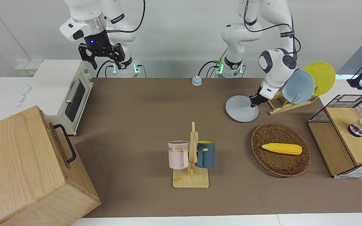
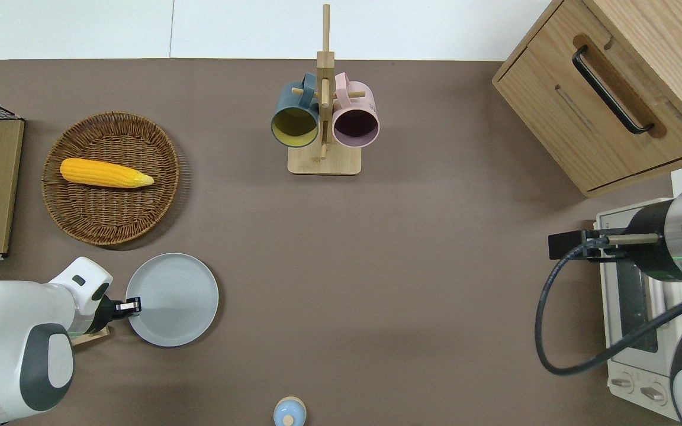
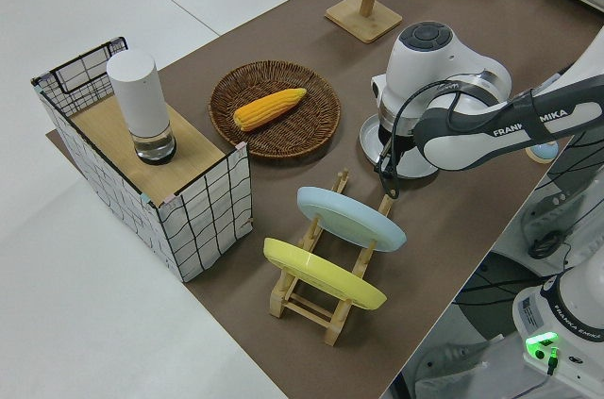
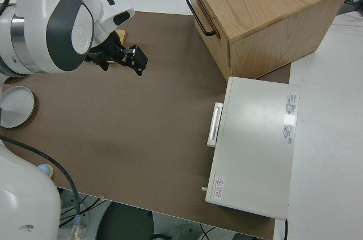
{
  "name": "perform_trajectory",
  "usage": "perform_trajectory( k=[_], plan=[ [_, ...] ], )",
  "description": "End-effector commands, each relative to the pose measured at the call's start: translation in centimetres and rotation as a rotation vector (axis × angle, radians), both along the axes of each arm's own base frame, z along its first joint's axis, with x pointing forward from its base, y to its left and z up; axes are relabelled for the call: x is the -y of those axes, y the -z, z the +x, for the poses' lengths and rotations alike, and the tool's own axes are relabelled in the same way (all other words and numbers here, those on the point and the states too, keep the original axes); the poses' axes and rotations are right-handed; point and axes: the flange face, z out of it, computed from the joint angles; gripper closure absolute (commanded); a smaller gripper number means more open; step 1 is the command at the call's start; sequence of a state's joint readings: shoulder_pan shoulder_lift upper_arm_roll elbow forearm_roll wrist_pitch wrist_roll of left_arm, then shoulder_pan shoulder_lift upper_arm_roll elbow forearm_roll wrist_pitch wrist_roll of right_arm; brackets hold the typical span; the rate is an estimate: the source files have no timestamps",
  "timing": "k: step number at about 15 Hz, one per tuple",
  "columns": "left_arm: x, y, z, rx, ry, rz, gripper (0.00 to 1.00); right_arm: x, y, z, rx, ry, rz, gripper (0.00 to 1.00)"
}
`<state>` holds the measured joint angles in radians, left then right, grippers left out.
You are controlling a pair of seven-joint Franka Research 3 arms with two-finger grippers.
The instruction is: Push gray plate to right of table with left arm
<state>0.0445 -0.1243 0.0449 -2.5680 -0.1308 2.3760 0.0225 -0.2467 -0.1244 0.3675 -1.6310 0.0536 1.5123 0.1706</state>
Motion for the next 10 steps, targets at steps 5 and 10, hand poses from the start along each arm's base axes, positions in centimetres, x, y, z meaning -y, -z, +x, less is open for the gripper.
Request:
perform_trajectory(
  k=[5,10],
  plan=[
    [0.2,0.5,-0.2,0.013,0.012,0.001,1.0,0.2,0.0,-0.7,-0.003,0.024,0.009,0.005],
    [2.3,0.7,-0.2,0.002,0.008,0.003,1.0,0.2,0.0,-0.7,-0.003,0.024,0.009,0.005]
  ],
)
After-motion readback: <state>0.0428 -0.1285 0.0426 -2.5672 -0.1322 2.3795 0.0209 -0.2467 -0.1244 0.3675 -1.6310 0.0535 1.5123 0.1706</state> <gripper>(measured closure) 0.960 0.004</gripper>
